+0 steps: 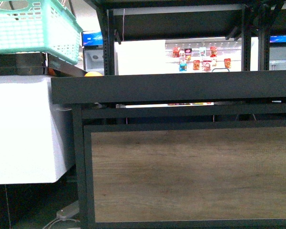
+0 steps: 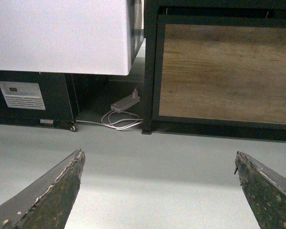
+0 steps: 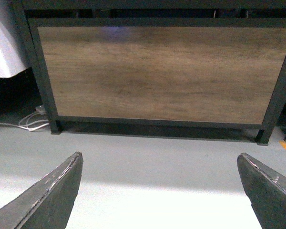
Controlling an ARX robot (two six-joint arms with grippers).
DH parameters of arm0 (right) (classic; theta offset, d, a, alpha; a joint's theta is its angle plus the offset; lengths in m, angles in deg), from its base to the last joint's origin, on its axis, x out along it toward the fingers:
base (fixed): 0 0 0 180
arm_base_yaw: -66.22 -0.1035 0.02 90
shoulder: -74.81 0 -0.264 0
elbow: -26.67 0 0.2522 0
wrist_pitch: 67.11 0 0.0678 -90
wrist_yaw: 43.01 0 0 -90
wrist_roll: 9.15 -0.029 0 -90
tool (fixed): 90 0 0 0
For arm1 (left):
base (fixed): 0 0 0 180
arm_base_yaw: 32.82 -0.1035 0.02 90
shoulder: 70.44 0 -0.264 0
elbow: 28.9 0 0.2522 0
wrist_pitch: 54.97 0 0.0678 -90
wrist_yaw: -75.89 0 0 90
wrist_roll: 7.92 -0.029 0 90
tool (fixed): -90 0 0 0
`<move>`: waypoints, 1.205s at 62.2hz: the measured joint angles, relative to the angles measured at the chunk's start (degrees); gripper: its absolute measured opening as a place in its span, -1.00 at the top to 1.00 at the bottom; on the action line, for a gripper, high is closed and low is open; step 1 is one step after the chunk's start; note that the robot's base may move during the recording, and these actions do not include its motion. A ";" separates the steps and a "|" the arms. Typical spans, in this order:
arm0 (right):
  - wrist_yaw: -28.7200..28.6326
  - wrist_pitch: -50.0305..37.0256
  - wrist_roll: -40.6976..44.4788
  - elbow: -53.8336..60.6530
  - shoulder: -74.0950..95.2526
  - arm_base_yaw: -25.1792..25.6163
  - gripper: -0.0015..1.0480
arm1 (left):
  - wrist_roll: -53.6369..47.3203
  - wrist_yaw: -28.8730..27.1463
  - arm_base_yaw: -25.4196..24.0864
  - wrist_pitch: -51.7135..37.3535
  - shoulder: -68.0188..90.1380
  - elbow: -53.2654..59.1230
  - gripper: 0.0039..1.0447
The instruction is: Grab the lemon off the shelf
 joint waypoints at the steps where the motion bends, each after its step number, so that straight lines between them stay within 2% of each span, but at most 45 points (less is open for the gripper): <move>1: 0.00 0.00 0.00 0.00 0.00 0.00 -0.86 | 0.00 -0.02 0.00 0.00 0.00 0.00 -0.85; 75: 0.00 -0.02 0.00 0.00 0.00 -0.02 -0.86 | 0.00 0.00 0.00 0.00 0.00 0.00 -0.85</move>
